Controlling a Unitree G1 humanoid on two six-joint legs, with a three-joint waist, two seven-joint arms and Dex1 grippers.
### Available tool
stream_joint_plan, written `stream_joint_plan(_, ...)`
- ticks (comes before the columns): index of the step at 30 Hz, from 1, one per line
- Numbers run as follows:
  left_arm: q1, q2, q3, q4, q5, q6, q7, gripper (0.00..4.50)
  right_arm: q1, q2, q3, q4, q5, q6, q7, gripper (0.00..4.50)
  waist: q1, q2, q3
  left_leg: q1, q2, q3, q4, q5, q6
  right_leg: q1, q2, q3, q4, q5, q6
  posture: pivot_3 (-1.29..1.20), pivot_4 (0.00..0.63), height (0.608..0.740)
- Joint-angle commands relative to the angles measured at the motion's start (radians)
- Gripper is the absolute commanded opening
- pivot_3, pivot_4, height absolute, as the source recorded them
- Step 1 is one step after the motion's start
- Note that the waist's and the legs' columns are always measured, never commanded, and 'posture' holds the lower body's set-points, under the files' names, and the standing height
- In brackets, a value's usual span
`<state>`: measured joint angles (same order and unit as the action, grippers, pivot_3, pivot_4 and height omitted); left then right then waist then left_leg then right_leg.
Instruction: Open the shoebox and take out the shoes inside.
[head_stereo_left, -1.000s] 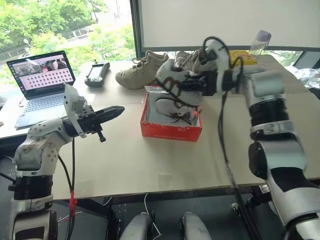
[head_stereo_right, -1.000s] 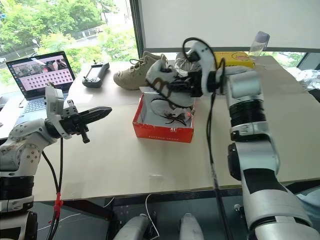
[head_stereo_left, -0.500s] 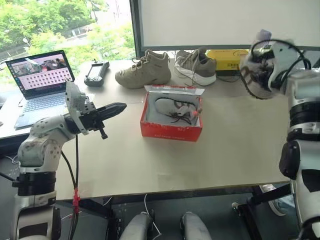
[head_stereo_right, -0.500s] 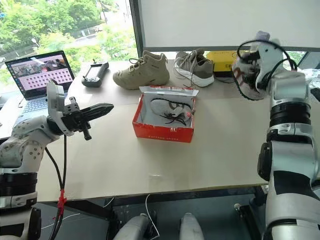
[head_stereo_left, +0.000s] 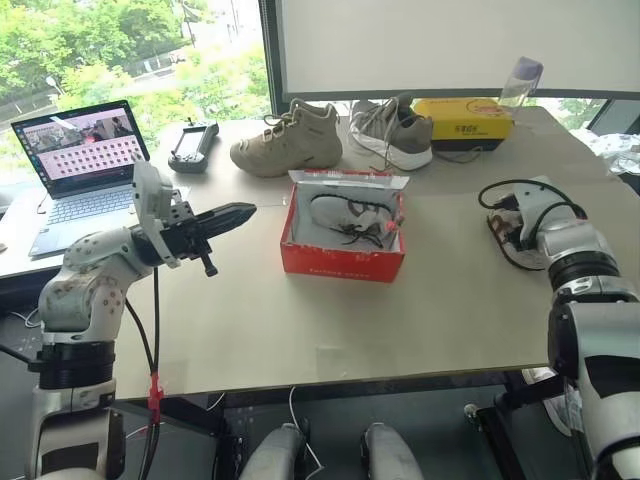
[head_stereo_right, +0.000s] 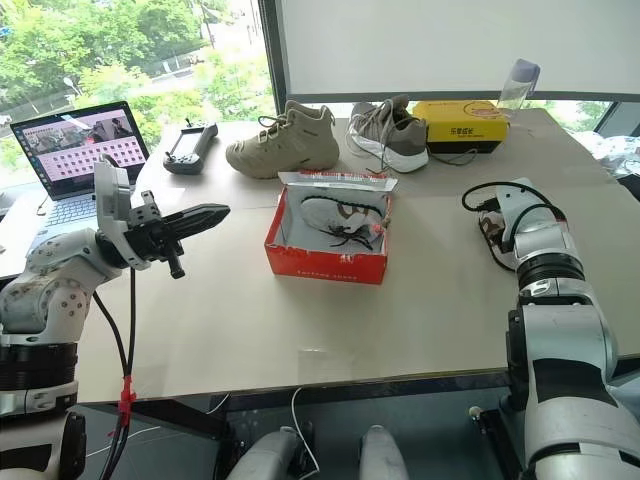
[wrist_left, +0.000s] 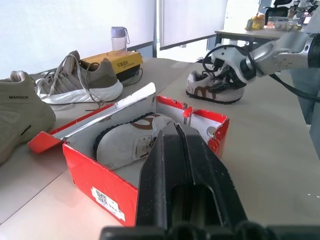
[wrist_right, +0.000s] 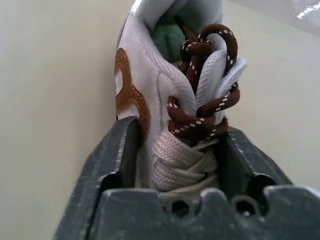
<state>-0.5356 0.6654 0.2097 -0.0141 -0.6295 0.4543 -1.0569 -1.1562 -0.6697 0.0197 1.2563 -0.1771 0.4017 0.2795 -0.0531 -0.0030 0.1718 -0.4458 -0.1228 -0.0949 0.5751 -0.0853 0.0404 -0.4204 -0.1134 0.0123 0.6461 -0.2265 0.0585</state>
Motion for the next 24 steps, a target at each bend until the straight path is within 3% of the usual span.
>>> stream_joint_plan(1,-0.005,0.008,0.013,-0.033,-0.006,-0.015,0.003,0.0,-0.021,-0.001,-0.006,-0.006,0.0,-0.019,-0.007,4.27,-0.001,0.0,0.0,0.0,0.0,0.0,0.0,0.0,0.0,0.0,0.0,0.0,0.0,0.0,0.0,0.0,0.15,0.732)
stream_joint_plan(2,-0.005,0.008,0.014,-0.033,-0.007,-0.014,0.003,0.0,-0.026,-0.002,-0.001,-0.006,-0.004,-0.015,-0.01,4.45,-0.002,0.0,0.0,0.0,0.0,0.0,0.0,0.0,0.0,0.0,0.0,0.0,0.0,0.0,0.0,0.0,0.15,0.732)
stream_joint_plan(9,-0.007,0.01,0.013,-0.026,-0.006,-0.014,0.002,0.0,-0.098,-0.026,0.021,-0.066,-0.027,0.011,-0.007,4.45,-0.008,0.0,0.0,0.0,0.0,0.0,0.0,0.0,0.0,-0.001,0.0,0.0,0.0,0.0,0.0,0.0,0.15,0.732)
stream_joint_plan(17,-0.014,0.008,0.007,-0.019,-0.004,-0.014,-0.001,0.0,-0.133,-0.068,0.078,-0.299,-0.078,0.145,0.056,4.45,-0.01,0.001,0.001,0.0,0.0,-0.001,-0.001,0.0,0.0,-0.001,0.0,0.0,0.0,-0.001,-0.001,0.0,0.15,0.732)
stream_joint_plan(20,-0.018,0.008,0.006,-0.017,-0.004,-0.012,-0.002,0.0,-0.107,-0.047,0.063,-0.47,-0.019,0.186,0.16,4.45,-0.009,0.001,0.001,-0.001,0.0,0.0,-0.001,0.0,0.0,-0.002,0.0,0.0,0.001,0.0,0.0,0.0,0.15,0.732)
stream_joint_plan(24,-0.019,0.006,0.004,-0.016,-0.004,-0.014,-0.004,0.0,0.05,0.059,0.091,-1.044,0.312,0.358,0.557,4.45,-0.022,0.001,0.001,-0.001,0.002,-0.001,0.0,0.0,0.0,-0.002,0.001,0.001,0.001,-0.001,0.0,0.0,0.15,0.732)
